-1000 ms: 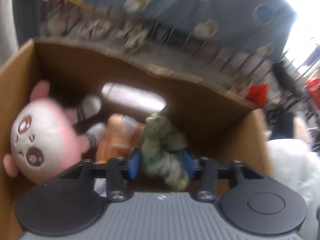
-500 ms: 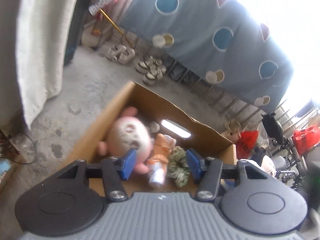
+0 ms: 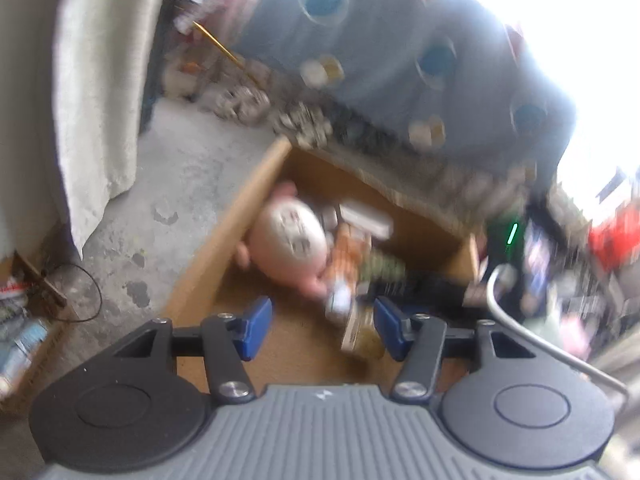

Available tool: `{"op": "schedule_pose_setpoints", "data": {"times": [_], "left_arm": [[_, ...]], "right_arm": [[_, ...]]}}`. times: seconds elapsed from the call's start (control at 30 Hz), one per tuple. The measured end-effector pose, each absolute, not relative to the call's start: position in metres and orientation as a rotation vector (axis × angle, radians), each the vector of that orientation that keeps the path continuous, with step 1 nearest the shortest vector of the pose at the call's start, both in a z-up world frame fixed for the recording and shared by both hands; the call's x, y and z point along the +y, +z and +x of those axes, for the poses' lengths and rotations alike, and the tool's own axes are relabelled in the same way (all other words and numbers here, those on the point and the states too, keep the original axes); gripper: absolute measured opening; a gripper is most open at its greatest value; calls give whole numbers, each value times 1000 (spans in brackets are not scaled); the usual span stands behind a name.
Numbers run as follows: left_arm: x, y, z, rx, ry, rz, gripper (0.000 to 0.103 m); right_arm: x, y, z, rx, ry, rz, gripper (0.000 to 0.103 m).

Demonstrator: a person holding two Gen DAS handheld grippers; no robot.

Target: Organize soft objects

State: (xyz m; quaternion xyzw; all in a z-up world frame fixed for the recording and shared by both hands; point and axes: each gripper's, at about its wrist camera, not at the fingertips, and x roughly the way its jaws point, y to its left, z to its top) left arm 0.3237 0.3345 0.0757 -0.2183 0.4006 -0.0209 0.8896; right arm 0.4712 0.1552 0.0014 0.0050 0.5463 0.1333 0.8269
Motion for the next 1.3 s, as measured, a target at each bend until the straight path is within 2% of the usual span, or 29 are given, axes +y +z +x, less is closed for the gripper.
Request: {"op": "schedule_pose_setpoints", "data": {"times": [0.1,0.13,0.2,0.27,0.4,0.47,0.5,0.57,0.63,0.77,0.87,0.9,0.97,1.3], "left_arm": [[306,58,342,960,-131,-327,57],[296,49,348,1002,-142,-308,51],[282,29,361,1083,-141,-330,46],[271,15,374,1128,-170,-358,46],[253,0,406,1087,-132,-323,46],[244,-11,423,1112,-127,-305,38],[240,-18,432,1143,-132,-313,21],[237,-36,447,1225,-128,-407,20],[237,-46,453,1212,-105,-480,20],[226,-42,467,1145,-66,-421,20],[223,-39,474,1139,-49,-425,22],[223,-36,472,1124,-32,-423,27],[220,-27,467,1101,-7,-365,32],[200,48,385,1048,-62,-205,30]], "right_arm": [[157,26,465,1079,302,-61,60],[155,34,463,1047,306,-82,61],[150,51,461,996,319,-112,62],[139,68,458,945,323,-126,62],[102,94,451,919,371,-47,62],[85,104,444,887,391,-21,62],[78,108,441,865,397,-19,62],[65,115,431,817,389,-25,62],[53,119,427,806,394,-29,62],[32,125,422,797,399,-18,62],[18,128,415,775,387,-9,62],[11,129,412,773,390,8,62],[-2,132,406,775,401,41,62],[-125,163,302,707,317,47,67]]}}
